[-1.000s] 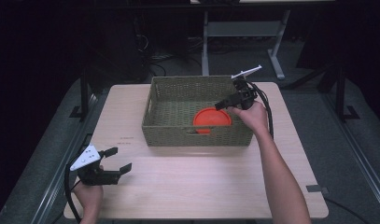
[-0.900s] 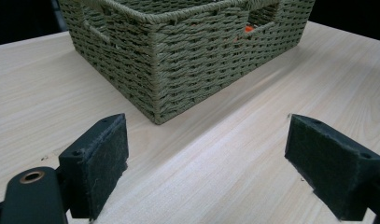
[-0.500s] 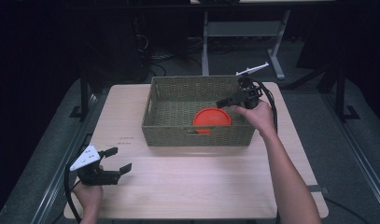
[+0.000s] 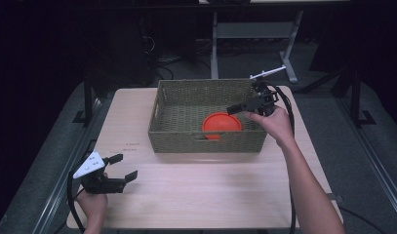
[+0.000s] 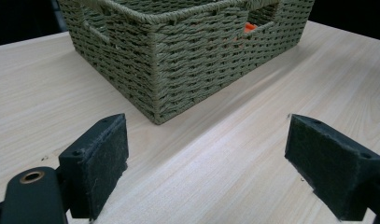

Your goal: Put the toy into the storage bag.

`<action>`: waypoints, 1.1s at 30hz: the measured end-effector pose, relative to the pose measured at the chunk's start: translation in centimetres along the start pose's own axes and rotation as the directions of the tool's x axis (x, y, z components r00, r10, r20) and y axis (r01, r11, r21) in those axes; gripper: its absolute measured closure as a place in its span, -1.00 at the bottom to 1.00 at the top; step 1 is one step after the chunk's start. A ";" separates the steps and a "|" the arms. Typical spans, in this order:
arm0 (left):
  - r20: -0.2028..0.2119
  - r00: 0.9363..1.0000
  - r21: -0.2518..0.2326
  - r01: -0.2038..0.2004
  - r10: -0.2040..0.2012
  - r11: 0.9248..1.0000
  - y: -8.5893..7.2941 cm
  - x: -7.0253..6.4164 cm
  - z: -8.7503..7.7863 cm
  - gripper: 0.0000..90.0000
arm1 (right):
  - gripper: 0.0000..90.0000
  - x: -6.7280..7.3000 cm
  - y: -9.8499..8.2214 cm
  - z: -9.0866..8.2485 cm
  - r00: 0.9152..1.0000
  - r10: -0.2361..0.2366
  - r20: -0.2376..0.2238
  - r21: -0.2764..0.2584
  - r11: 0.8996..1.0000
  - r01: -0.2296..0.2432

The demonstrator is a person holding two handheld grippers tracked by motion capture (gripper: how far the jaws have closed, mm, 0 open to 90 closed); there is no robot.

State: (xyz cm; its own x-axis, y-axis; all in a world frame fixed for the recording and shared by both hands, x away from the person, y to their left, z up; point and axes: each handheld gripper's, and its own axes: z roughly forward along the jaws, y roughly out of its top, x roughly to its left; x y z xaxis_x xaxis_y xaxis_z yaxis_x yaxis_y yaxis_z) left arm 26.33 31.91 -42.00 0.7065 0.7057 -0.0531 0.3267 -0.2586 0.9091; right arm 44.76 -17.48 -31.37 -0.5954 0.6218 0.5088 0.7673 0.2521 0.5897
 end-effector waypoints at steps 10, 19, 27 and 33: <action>-0.004 1.000 0.000 0.000 0.000 1.000 0.0 0.1 -0.1 -0.72 | -0.36 0.8 -1.4 -1.2 0.999 -0.035 -0.036 -0.008 0.999 0.035; -0.004 1.000 0.001 -0.002 0.002 1.000 0.0 0.1 -0.1 -0.72 | -0.37 1.0 -3.0 -2.5 0.997 -0.047 -0.055 -0.018 0.999 0.046; -0.003 1.000 0.004 -0.002 0.002 1.000 0.0 0.1 -0.1 -0.72 | -0.38 1.1 -4.5 -3.3 0.996 -0.055 -0.068 -0.033 0.998 0.053; -0.002 1.000 0.002 -0.001 0.001 1.000 0.0 0.0 -0.1 -0.72 | -0.38 1.1 -5.4 -3.9 0.996 -0.062 -0.069 -0.035 0.998 0.059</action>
State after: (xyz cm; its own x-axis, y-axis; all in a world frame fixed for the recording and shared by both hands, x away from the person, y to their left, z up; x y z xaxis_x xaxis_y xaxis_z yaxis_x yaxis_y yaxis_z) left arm 26.26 32.02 -41.99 0.7055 0.7069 -0.0515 0.3274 -0.2606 0.9082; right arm 39.03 -21.05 -31.63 -0.6566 0.5522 0.5138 0.7218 0.2622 0.6406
